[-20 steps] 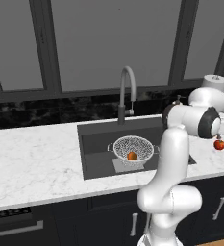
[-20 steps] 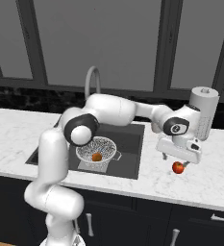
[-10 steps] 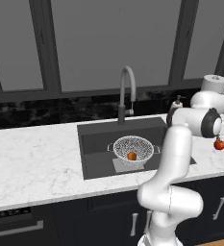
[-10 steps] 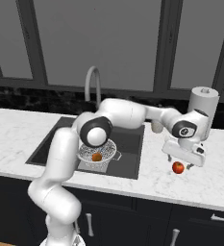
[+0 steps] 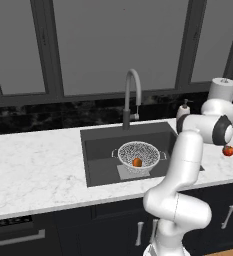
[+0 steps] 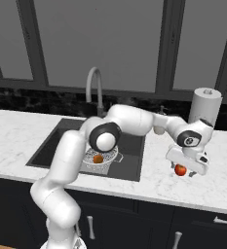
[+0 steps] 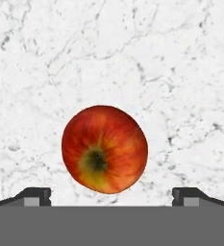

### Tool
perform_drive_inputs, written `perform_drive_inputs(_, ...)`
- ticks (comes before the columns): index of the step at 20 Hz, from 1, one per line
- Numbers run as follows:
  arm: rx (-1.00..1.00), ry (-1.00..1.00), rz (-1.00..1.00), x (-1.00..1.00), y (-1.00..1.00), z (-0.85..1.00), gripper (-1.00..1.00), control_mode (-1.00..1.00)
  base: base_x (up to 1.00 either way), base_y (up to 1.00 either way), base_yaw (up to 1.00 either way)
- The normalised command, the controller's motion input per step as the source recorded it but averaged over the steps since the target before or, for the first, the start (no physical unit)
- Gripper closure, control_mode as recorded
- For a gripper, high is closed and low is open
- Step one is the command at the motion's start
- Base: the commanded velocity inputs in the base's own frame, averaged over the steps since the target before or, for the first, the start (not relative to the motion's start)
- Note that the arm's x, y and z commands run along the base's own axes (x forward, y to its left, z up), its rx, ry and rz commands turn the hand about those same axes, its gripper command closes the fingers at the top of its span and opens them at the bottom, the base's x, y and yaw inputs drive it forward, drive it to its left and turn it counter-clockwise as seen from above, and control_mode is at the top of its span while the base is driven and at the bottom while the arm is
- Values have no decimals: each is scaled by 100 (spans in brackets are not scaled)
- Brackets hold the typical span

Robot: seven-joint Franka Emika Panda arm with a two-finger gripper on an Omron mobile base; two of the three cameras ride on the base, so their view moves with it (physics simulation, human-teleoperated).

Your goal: Put the colander in the sink, put the apple, orange in the colander, and turn on the sink faucet and pour water over the colander.

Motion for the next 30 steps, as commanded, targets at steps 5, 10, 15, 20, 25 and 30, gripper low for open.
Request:
perform_drive_inputs(5,0,-5,0,18,0,-24,-100,-100,0,0,0)
perform_drive_inputs(10,0,-6,0,24,0,-19,-100,-100,0,0,0)
perform_drive_inputs(15,0,-7,-2,5,0,-17,100,-100,0,0,0)
perform_drive_inputs(20,0,-11,-7,-1,0,-12,100,-100,0,0,0)
perform_drive_inputs(25,0,-15,-11,-14,13,-6,100,-100,0,0,0)
perform_drive_inputs(30,5,-29,-5,-64,4,81,100,-100,0,0,0)
